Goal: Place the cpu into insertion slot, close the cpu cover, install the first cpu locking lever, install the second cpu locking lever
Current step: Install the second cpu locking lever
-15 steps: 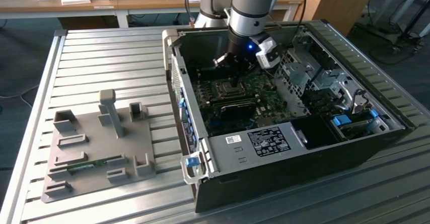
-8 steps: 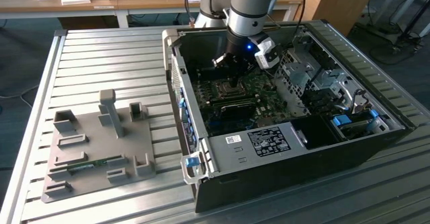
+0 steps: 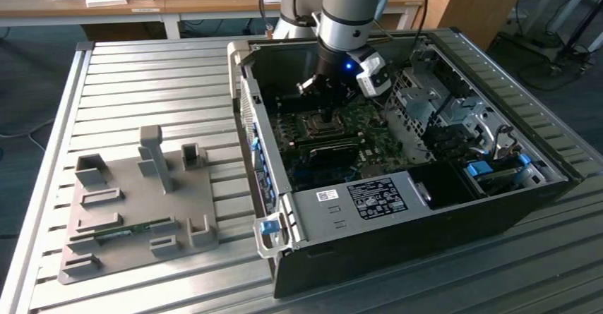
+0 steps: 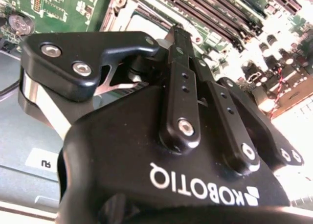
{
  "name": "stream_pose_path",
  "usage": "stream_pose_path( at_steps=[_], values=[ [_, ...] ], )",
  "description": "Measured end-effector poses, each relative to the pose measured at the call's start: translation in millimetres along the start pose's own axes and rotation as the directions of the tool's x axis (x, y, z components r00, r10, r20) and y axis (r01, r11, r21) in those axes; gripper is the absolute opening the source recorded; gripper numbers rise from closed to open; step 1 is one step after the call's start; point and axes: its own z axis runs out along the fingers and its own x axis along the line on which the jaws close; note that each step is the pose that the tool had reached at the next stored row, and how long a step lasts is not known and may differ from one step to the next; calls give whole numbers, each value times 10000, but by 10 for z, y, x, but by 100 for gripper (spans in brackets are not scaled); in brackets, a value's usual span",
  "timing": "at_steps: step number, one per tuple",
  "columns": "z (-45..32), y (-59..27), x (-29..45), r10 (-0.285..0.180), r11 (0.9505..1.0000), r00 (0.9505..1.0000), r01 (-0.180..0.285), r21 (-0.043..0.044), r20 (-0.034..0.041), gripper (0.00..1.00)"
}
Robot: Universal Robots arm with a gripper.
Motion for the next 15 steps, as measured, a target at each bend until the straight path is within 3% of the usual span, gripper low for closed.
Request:
stream_pose_path(
  at_steps=[3, 15],
  values=[
    [2, 1, 34, 0, 10000, 10000, 0, -1, 7, 11],
    [15, -17, 55, 14, 10000, 10000, -14, 0, 8, 11]
  ],
)
